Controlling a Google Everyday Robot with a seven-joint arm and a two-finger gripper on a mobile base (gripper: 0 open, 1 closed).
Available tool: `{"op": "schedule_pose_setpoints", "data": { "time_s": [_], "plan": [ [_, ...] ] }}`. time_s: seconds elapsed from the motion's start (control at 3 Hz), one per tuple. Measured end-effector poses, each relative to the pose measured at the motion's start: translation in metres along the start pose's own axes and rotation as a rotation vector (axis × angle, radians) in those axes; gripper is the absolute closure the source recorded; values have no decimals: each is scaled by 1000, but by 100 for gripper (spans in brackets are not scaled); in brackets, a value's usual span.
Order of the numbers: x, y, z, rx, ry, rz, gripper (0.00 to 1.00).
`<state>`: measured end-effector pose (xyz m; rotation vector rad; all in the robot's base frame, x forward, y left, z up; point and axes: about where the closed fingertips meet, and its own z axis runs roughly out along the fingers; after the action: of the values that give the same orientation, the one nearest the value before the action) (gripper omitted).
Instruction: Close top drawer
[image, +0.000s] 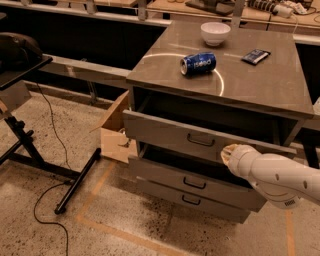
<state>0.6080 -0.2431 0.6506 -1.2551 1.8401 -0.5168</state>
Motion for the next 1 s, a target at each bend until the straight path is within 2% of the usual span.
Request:
{"op": "schedule_pose_setpoints", "data": {
  "time_s": [0.33, 1.0],
  "plan": [
    [-1, -21, 34, 11, 15, -23, 100],
    [-1, -23, 41, 9, 16, -30, 100]
  ]
}}
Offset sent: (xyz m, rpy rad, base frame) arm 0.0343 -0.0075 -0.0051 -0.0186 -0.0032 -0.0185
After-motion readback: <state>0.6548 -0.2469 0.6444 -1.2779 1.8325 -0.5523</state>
